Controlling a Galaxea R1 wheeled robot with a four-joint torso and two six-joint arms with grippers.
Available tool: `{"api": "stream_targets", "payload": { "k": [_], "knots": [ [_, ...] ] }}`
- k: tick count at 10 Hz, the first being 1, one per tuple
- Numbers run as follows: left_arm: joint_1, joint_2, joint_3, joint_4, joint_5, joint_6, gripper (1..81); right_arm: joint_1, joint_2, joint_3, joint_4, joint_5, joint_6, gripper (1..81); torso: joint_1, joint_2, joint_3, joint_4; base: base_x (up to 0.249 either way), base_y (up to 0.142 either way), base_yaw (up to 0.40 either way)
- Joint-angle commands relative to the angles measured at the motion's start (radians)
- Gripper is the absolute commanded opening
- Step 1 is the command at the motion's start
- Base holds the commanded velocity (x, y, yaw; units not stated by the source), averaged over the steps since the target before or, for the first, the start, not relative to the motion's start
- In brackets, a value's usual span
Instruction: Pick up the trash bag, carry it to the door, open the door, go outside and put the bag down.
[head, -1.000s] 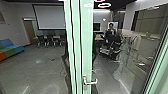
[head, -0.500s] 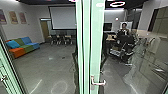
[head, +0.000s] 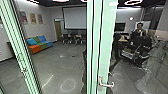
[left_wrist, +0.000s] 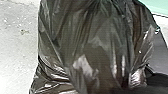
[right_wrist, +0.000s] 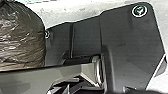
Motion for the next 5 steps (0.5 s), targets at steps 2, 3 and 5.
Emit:
{"api": "stream_targets", "payload": {
  "k": [2,3,5],
  "knots": [
    [-0.061,-0.009,-0.006,0.010,0.053,0.007,1.0,0.043,0.005,0.007,-0.001,-0.049,-0.003,81.1,0.000,0.000,0.000,0.000,0.000,0.000,0.233],
    [-0.060,-0.009,-0.006,0.010,0.053,0.007,1.0,0.043,0.005,0.007,-0.001,-0.049,-0.003,81.1,0.000,0.000,0.000,0.000,0.000,0.000,0.165],
    [-0.060,-0.009,-0.006,0.009,0.053,0.007,1.0,0.043,0.005,0.007,-0.001,-0.049,-0.003,81.1,0.000,0.000,0.000,0.000,0.000,0.000,0.134]
  ]
}}
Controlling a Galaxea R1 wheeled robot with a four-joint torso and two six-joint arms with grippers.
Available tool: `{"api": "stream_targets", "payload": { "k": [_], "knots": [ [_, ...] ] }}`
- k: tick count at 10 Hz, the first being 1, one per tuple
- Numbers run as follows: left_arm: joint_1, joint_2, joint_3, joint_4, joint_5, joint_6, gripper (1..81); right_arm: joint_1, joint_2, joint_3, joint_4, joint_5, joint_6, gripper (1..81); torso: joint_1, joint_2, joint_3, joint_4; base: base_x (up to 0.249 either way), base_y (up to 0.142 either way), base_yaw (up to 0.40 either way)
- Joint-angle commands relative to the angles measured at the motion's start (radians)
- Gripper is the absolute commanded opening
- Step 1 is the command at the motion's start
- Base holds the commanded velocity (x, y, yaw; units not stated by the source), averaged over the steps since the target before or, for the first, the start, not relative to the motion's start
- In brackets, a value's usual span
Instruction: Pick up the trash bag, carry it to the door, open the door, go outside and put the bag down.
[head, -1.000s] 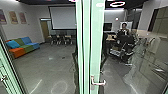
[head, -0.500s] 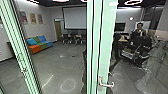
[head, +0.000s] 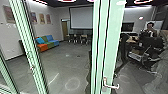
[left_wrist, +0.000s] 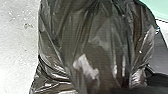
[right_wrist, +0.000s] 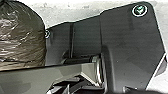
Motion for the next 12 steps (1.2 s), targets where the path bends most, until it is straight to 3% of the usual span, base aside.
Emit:
{"api": "stream_targets", "payload": {
  "k": [1,12],
  "knots": [
    [-0.060,-0.009,-0.005,0.007,0.054,0.005,1.0,0.046,0.005,0.008,-0.001,-0.044,-0.003,81.1,0.000,0.000,0.000,0.000,0.000,0.000,0.121],
    [-0.065,-0.008,-0.005,-0.008,0.054,-0.004,1.0,0.049,-0.001,0.011,0.002,-0.030,0.000,81.1,0.000,0.000,0.000,0.000,0.000,-0.013,0.031]
  ]
}}
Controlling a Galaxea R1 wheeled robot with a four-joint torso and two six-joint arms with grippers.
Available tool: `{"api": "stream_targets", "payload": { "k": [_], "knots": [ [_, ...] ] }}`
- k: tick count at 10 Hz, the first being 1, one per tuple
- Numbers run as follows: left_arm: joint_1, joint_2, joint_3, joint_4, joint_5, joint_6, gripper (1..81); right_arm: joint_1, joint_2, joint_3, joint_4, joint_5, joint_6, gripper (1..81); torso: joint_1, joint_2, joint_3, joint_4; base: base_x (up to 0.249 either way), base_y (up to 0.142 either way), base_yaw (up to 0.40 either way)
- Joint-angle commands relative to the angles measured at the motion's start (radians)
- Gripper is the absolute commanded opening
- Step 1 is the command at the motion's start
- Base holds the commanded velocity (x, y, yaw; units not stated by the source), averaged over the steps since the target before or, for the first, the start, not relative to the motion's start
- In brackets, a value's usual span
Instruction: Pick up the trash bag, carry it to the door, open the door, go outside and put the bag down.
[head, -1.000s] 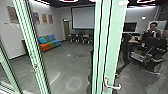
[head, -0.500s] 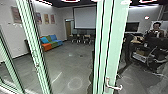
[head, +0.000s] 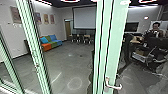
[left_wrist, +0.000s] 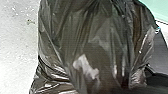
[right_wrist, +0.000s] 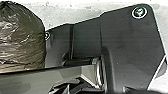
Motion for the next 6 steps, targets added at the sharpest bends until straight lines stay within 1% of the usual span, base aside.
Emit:
{"api": "stream_targets", "payload": {
  "k": [1,4,5,6],
  "knots": [
    [-0.064,-0.009,-0.004,-0.007,0.053,-0.002,1.0,0.047,-0.004,0.019,0.005,-0.033,0.000,81.1,0.000,0.000,0.000,0.000,0.000,0.000,0.000],
    [-0.064,-0.015,0.000,-0.007,0.054,-0.005,1.0,0.043,-0.074,0.135,0.008,-0.033,0.003,81.1,0.000,0.000,0.000,0.000,0.000,0.000,0.000],
    [-0.064,-0.015,0.002,-0.010,0.054,-0.005,1.0,0.038,-0.111,0.196,0.008,-0.031,0.005,81.1,0.000,0.000,0.000,0.000,0.000,0.000,0.000],
    [-0.064,-0.017,0.005,-0.010,0.057,-0.005,1.0,0.032,-0.155,0.262,0.010,-0.015,0.005,81.1,0.000,0.000,0.000,0.000,0.000,0.000,0.000]
  ]
}}
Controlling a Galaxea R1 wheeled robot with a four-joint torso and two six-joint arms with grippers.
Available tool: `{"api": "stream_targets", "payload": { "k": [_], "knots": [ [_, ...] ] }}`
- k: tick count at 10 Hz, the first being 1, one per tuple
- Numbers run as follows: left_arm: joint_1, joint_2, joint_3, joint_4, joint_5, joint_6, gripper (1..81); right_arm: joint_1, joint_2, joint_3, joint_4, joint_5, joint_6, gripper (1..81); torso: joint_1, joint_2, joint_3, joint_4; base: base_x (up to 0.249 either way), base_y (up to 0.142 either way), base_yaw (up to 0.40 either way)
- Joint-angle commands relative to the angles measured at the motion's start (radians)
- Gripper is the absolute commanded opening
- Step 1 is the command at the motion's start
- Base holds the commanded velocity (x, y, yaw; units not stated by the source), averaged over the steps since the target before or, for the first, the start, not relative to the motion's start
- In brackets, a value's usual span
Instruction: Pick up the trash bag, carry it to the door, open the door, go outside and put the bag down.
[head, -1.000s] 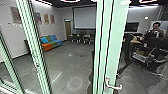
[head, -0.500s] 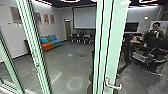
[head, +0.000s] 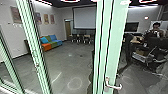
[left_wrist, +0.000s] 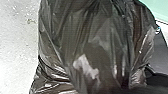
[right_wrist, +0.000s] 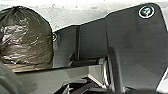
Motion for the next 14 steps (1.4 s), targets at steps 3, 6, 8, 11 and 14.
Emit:
{"api": "stream_targets", "payload": {
  "k": [3,6,8,11,14],
  "knots": [
    [-0.062,-0.052,0.067,-0.010,0.061,-0.004,1.0,0.020,-0.246,0.378,0.007,0.017,0.006,81.1,0.000,0.000,0.000,0.000,0.000,0.000,0.000],
    [-0.059,-0.121,0.179,-0.010,0.061,-0.004,1.0,0.004,-0.430,0.642,0.011,0.109,0.004,81.1,0.000,0.000,0.000,0.000,0.000,0.000,0.000],
    [-0.059,-0.121,0.182,-0.010,0.061,-0.004,1.0,-0.002,-0.534,0.771,0.013,0.140,0.004,81.1,0.000,0.000,0.000,0.000,0.000,0.000,0.000],
    [-0.059,-0.120,0.180,-0.007,0.063,-0.004,1.0,-0.020,-0.684,0.953,0.042,0.232,0.001,81.1,0.000,0.000,0.000,0.000,0.000,0.000,0.000],
    [-0.059,-0.115,0.177,-0.005,0.063,-0.002,1.0,-0.002,-0.833,1.169,0.042,0.270,-0.003,81.1,0.000,0.000,0.000,0.000,0.000,0.000,0.000]
  ]
}}
